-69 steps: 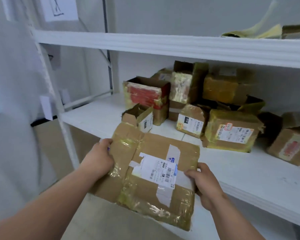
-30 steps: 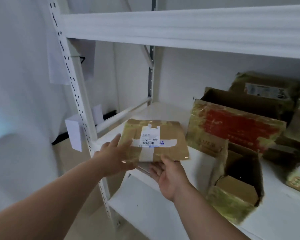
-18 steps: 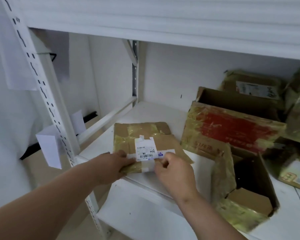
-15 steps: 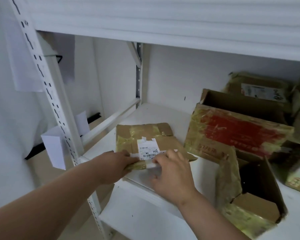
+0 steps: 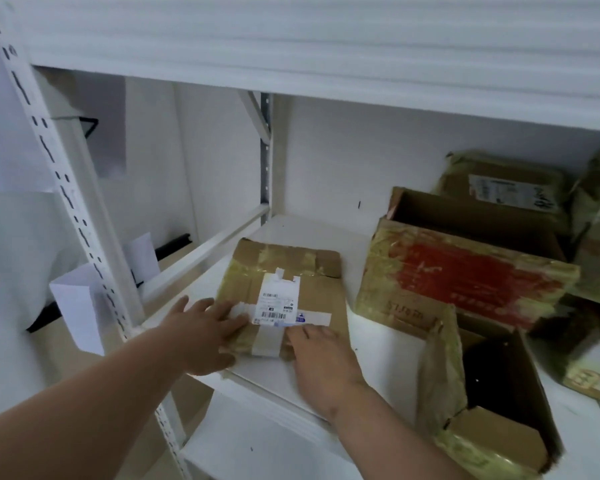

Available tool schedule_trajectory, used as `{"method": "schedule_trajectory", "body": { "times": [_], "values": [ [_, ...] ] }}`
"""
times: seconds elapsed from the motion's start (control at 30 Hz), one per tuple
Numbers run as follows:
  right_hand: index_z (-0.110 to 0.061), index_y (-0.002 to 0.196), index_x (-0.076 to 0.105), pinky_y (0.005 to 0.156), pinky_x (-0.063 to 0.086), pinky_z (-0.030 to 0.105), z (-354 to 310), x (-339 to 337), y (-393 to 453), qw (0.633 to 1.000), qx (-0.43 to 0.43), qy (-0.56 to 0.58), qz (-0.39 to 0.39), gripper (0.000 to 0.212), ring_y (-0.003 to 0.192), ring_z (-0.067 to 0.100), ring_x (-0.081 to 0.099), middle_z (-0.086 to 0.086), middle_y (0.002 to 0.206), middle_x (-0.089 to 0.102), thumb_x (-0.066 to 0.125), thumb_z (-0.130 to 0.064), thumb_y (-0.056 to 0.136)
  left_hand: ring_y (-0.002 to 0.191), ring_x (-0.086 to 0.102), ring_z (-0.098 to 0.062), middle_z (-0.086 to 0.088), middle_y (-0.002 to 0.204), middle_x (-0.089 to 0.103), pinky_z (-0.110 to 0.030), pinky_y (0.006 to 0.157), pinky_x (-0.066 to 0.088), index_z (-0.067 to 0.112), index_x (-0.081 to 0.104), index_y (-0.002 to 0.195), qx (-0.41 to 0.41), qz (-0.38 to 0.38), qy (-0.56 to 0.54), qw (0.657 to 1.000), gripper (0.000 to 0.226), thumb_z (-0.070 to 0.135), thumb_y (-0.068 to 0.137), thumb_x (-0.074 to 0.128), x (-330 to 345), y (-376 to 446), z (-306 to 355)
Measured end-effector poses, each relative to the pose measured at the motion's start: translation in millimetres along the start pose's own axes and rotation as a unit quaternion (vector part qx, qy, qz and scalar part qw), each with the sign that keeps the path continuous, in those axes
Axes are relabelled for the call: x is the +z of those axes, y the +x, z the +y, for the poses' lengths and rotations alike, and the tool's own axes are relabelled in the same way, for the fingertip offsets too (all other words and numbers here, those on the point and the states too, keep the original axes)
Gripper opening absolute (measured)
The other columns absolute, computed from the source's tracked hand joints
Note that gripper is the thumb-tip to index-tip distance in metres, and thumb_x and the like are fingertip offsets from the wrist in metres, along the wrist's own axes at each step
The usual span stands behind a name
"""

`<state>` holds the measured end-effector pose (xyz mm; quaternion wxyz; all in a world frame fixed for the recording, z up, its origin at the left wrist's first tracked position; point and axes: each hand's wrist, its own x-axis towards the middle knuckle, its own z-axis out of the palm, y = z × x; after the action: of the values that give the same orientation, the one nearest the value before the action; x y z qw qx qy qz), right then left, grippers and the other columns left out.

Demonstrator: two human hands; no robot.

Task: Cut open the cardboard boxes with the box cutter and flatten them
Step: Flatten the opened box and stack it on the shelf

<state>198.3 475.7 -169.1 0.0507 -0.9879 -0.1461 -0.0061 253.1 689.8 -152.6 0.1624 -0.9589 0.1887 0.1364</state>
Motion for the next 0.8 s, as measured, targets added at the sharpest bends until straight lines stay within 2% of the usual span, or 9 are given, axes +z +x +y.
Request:
{"method": "schedule_trajectory", "body": {
  "times": [0.17, 0.27, 0.37, 0.43, 0.5, 0.57, 0.63, 0.73, 0.8],
  "values": [
    [-0.016, 0.132, 0.050, 0.100, 0.037, 0.034, 8, 5, 28, 1.000, 0.015, 0.021, 0.001, 0.035, 0.123, 0.028, 0.046, 0.008, 0.135, 0.054, 0.046, -0.026, 0.099, 0.149, 0.010, -0.026, 0.008, 0.164, -0.001, -0.053, 0.120, 0.006, 0.043, -0.003, 0.153, 0.005, 0.000, 0.011, 1.000, 0.073, 0.068, 0.093, 0.030, -8, 30, -13],
    [-0.020, 0.133, 0.053, 0.099, 0.038, 0.032, 5, 7, 46, 0.998, 0.042, 0.035, 0.020, 0.036, 0.125, 0.026, 0.041, 0.006, 0.135, 0.048, 0.046, -0.033, 0.099, 0.143, 0.019, -0.028, 0.003, 0.160, 0.011, -0.049, 0.117, 0.018, 0.037, 0.006, 0.155, 0.006, 0.038, 0.026, 0.999, 0.070, 0.063, 0.095, 0.031, -13, 48, -23],
    [-0.026, 0.131, 0.055, 0.099, 0.037, 0.036, 5, 4, 63, 0.995, 0.079, 0.010, 0.055, 0.037, 0.123, 0.027, 0.040, 0.004, 0.131, 0.043, 0.047, -0.038, 0.098, 0.136, 0.028, -0.028, -0.001, 0.153, 0.020, -0.044, 0.111, 0.026, 0.032, 0.011, 0.155, 0.008, 0.060, 0.036, 0.998, 0.068, 0.060, 0.097, 0.032, -13, 68, -32],
    [-0.027, 0.139, 0.049, 0.100, 0.035, 0.038, 7, 4, 73, 0.995, 0.091, -0.018, 0.040, 0.041, 0.123, 0.028, 0.043, 0.003, 0.133, 0.044, 0.044, -0.036, 0.099, 0.134, 0.035, -0.026, 0.000, 0.151, 0.027, -0.042, 0.108, 0.029, 0.030, 0.016, 0.154, 0.011, 0.086, 0.036, 0.996, 0.063, 0.055, 0.098, 0.033, -12, 83, -39],
    [-0.025, 0.149, 0.035, 0.100, 0.036, 0.036, 9, 4, 80, 0.995, 0.094, -0.016, 0.018, 0.050, 0.125, 0.028, 0.045, 0.003, 0.138, 0.045, 0.043, -0.028, 0.100, 0.133, 0.039, -0.023, 0.004, 0.150, 0.032, -0.041, 0.108, 0.032, 0.031, 0.021, 0.153, 0.013, 0.117, 0.008, 0.993, 0.056, 0.044, 0.100, 0.035, -10, 98, -45],
    [-0.022, 0.151, 0.029, 0.097, 0.039, 0.036, 8, 3, 85, 0.994, 0.104, -0.008, 0.020, 0.057, 0.123, 0.028, 0.047, 0.004, 0.136, 0.048, 0.045, -0.018, 0.097, 0.141, 0.032, -0.018, 0.008, 0.157, 0.026, -0.043, 0.114, 0.025, 0.033, 0.017, 0.153, 0.011, 0.112, -0.043, 0.993, 0.058, 0.033, 0.098, 0.036, -8, 111, -50],
    [-0.021, 0.145, 0.037, 0.096, 0.040, 0.036, 7, 3, 89, 0.993, 0.119, 0.007, 0.026, 0.056, 0.123, 0.028, 0.048, 0.005, 0.134, 0.051, 0.046, -0.010, 0.091, 0.148, 0.016, -0.015, 0.011, 0.162, 0.012, -0.049, 0.119, 0.011, 0.035, 0.009, 0.154, 0.009, 0.080, -0.086, 0.993, 0.063, 0.032, 0.096, 0.033, -7, 121, -52],
    [-0.021, 0.137, 0.048, 0.101, 0.037, 0.033, 10, 5, 94, 0.991, 0.135, 0.008, 0.023, 0.053, 0.126, 0.026, 0.045, 0.002, 0.137, 0.049, 0.047, -0.007, 0.086, 0.151, 0.005, -0.017, 0.011, 0.164, 0.001, -0.055, 0.119, 0.000, 0.040, -0.001, 0.153, 0.020, 0.070, -0.107, 0.992, 0.064, 0.056, 0.097, 0.024, -5, 129, -48],
    [-0.023, 0.140, 0.045, 0.110, 0.028, 0.032, 14, 6, 97, 0.989, 0.145, -0.004, 0.017, 0.056, 0.132, 0.023, 0.041, -0.001, 0.144, 0.046, 0.047, -0.011, 0.085, 0.151, 0.000, -0.018, 0.009, 0.164, -0.003, -0.056, 0.118, -0.004, 0.043, -0.005, 0.153, 0.014, 0.059, -0.119, 0.991, 0.067, 0.066, 0.095, 0.018, -5, 131, -45]
  ]
}}
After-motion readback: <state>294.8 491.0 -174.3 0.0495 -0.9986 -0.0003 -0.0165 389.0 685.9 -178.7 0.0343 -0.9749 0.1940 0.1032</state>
